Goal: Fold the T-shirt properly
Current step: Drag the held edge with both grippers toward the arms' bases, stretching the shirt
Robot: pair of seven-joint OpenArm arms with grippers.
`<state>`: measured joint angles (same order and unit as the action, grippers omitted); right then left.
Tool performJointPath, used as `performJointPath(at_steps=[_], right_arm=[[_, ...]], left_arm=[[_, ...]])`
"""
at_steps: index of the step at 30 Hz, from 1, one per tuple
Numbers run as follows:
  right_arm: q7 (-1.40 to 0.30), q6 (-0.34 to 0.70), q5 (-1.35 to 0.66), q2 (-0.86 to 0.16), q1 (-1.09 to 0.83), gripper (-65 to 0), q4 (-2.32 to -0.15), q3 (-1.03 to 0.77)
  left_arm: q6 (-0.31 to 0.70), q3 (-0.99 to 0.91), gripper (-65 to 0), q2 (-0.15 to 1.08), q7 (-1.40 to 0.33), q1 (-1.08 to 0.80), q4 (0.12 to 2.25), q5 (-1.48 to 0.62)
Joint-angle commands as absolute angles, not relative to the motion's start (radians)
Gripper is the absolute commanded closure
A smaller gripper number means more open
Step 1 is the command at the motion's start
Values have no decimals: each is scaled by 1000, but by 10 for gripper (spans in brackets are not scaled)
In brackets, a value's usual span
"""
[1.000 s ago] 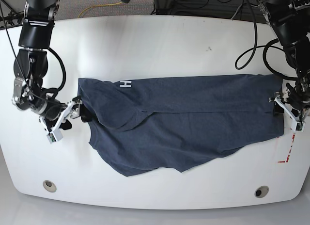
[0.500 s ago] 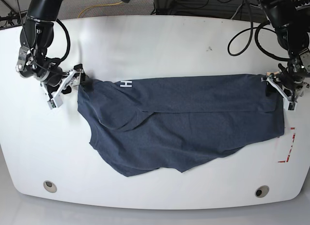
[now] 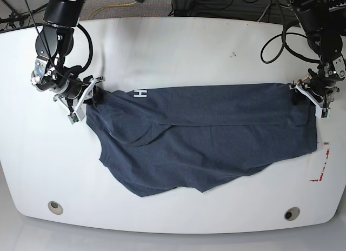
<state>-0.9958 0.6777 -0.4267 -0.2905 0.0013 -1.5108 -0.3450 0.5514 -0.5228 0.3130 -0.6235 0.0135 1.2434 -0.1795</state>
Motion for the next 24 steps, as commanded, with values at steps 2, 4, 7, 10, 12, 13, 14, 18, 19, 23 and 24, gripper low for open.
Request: performJointPath(at_steps=[2,4,7,10,12,13,14,18,19,23,24], right_arm=[[-984,698,-406,-300,18,-38,-1535,-355],[-984,698,-400,-311,15,0,-1537,-355],[-986,698,-407,-337,7,0,-1538,-357],[-984,698,-410,-363,-25,0,-1544,-358],[-984,698,-409,-377,-30,0,-1554,-360],[-984,698,-410,-384,-36,0,-1554,-360],[-984,698,-410,-394,-48,0,-1561,-360],[-984,698,-410,-404,-96,0,-1618,-392],[-984,698,-410,-404,-105,0,-1629,-398],[-984,698,-410,-407,-139,0,-1647,-401],[-984,698,-410,-409,-150,0,-1650,-403]], left_arm=[[549,-526,-385,352,-638,22,1239,-165],[549,-527,-385,357,-638,21,1231,-165],[552,-527,-385,358,-638,19,1218,-165],[553,-527,-385,374,-638,-19,1222,-165],[555,-527,-385,377,-638,-36,1224,-166],[555,-526,-385,377,-638,-39,1224,-166],[555,-526,-385,377,-638,-42,1225,-166],[556,-529,-385,384,-641,-51,1224,-166],[556,-529,-385,384,-642,-65,1225,-166],[581,-527,-385,384,-644,-125,1283,-166],[585,-527,-385,384,-644,-145,1303,-166]])
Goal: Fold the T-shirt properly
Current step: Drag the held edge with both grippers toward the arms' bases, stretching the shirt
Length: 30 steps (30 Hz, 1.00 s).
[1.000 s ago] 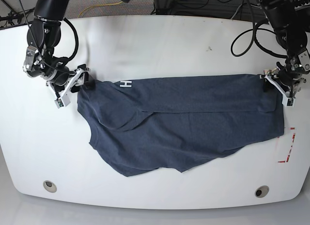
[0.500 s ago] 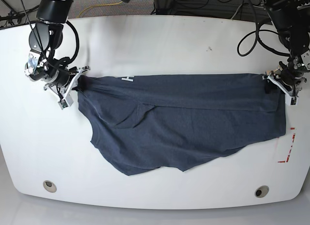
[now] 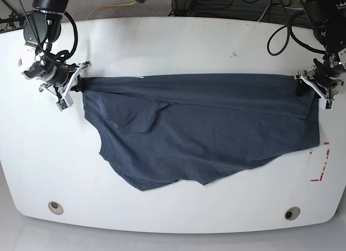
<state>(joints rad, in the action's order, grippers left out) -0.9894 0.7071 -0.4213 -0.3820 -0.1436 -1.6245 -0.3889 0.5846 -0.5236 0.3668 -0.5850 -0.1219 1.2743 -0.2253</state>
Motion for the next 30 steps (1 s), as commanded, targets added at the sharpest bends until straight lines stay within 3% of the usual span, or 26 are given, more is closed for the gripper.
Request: performJointPath(at_steps=[1,19,22,28,30], right_arm=[[-984,698,-410,-409,-159,0,-1652,-403],[-986,698,-410,-366,-427,0,-1747,-581],[-987,698,-404,-343,-456,-87,-1794,-604],[-1026,698,-410,-305,-458,-357,-1842,-647],[-1027,698,-407,-285,-455,-414,-1860,-664]], left_arm=[[587,-527,-385,384,-644,-159,1317,-166],[591,-535,-385,378,-720,-397,1557,-173],[591,-535,-387,378,-750,-415,1598,-173],[627,-535,-390,380,-835,-429,1670,-234],[657,-535,-392,383,-854,-429,1676,-285]])
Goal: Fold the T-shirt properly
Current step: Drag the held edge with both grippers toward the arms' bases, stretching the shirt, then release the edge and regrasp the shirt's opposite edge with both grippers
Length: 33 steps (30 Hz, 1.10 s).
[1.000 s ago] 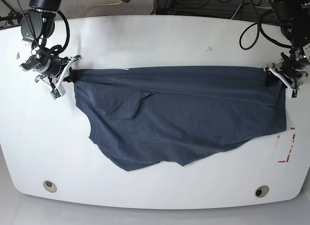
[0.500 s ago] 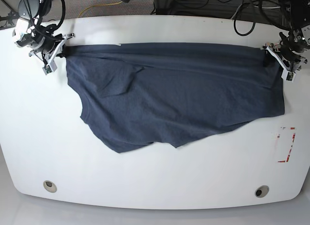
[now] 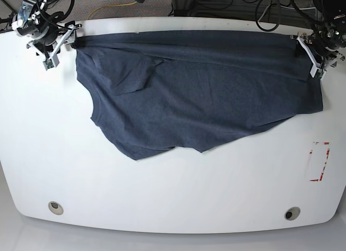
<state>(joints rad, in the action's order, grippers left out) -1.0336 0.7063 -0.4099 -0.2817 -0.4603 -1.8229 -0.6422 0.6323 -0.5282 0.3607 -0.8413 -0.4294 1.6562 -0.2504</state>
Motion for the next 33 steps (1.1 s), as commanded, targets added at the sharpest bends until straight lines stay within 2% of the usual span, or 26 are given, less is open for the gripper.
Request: performJointPath(at_steps=[1,3,11,19,25,33], right_arm=[[-1027,698,-407,-277,-449,-436,-1876,-673],[-1027,698,-410,-266,-444,-453,-1905,-688],[-1059,698,-410,-263,-401,-453,-1951,-697],[-1090,698,-401,-265,-291,-453,-1945,-690],[-1092,698,-401,-271,-145,-453,-1877,-633],[-1086,698,-328,-272,125,-453,-1644,-535]], left_arm=[[667,-535,-392,383,-863,-427,1679,-312],[673,-547,-392,384,-880,-423,1696,-354],[684,-587,-389,398,-957,-401,1791,-509],[676,-676,-387,400,-952,-335,1811,-584],[673,-684,-386,371,-952,-208,1750,-487],[673,-684,-386,328,-951,-24,1655,-229]])
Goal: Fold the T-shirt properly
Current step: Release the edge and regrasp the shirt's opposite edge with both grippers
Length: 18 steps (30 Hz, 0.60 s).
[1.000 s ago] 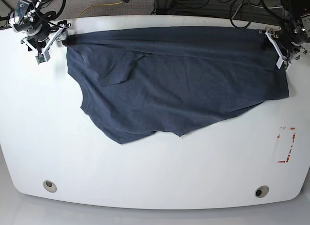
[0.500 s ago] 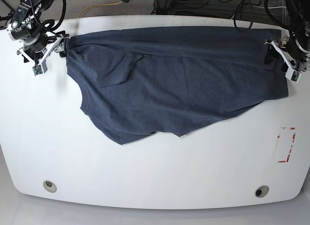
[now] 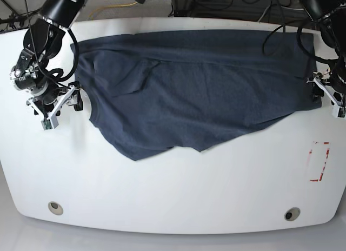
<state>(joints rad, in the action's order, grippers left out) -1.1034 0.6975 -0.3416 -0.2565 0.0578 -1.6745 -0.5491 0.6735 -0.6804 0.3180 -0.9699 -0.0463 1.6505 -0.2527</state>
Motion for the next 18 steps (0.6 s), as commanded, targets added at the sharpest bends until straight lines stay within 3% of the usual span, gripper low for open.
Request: performJointPath(at_steps=[1,7,18], right_arm=[[-1082,698,-295,-269,176,-453,-1600,-518],[-1009,698,-203,-262,358,-453,-1372,-427],[-659,698,-134,-268,619,-452,-799,-292]], left_arm=[[673,-685,-386,328,-951,-2,1647,-197],[674,-684,-386,326,-951,39,1612,-162],[674,-687,-386,326,-951,35,1609,-160]])
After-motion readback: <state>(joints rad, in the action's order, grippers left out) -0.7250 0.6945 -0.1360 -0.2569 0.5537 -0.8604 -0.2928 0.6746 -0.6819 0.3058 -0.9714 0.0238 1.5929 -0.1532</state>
